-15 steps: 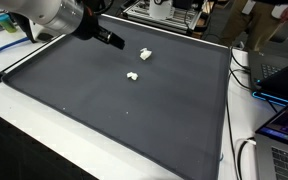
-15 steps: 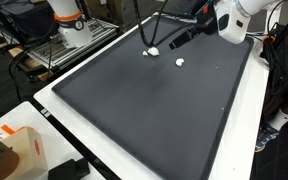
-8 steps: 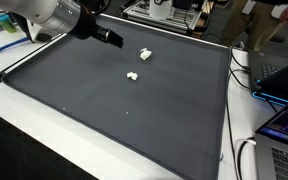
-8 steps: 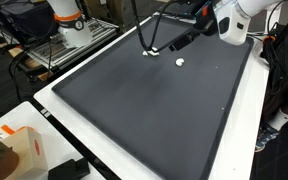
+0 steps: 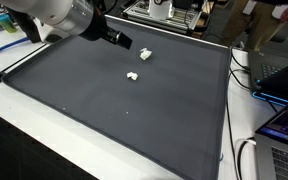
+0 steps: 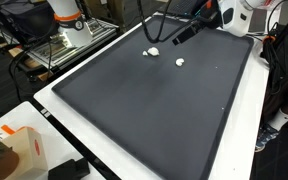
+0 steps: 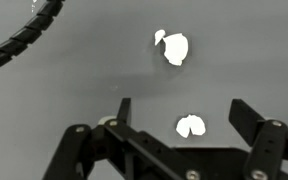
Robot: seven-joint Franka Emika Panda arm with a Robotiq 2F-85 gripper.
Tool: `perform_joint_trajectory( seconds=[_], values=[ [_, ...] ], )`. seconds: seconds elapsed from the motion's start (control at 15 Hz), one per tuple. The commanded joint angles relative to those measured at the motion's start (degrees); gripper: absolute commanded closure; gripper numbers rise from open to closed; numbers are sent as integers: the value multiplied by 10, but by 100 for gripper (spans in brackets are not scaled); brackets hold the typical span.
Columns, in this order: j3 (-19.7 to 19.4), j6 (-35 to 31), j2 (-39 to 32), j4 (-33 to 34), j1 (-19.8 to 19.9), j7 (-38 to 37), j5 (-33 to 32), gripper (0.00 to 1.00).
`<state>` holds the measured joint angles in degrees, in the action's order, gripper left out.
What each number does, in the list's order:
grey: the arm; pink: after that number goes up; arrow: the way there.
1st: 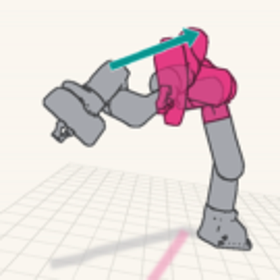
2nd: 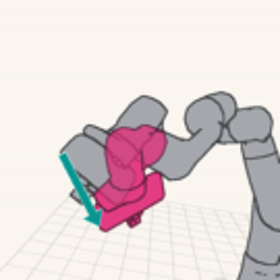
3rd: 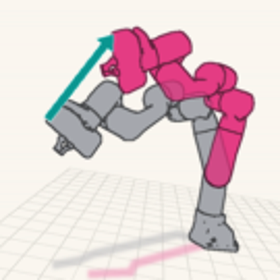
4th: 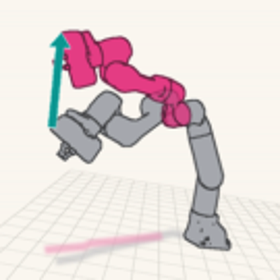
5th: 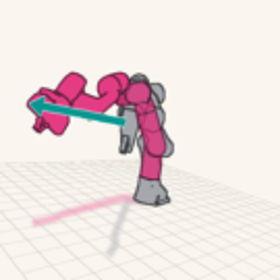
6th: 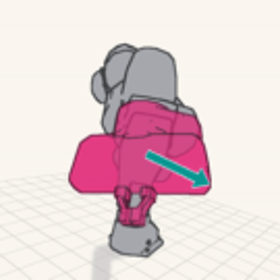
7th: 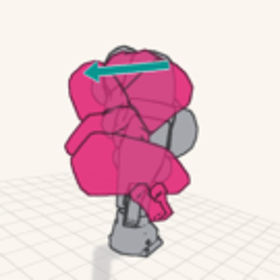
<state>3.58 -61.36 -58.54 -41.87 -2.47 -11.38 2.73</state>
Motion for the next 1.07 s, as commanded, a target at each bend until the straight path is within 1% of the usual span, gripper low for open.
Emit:
perform_joint_trajectory(
  seconds=[0.0,0.53,1.0],
  values=[
    [2,12,2,6,-15,-17,2,0],
    [-3,5,-1,12,-49,-17,-12,0],
    [-8,15,-12,19,-64,-16,-23,0]
  ],
)
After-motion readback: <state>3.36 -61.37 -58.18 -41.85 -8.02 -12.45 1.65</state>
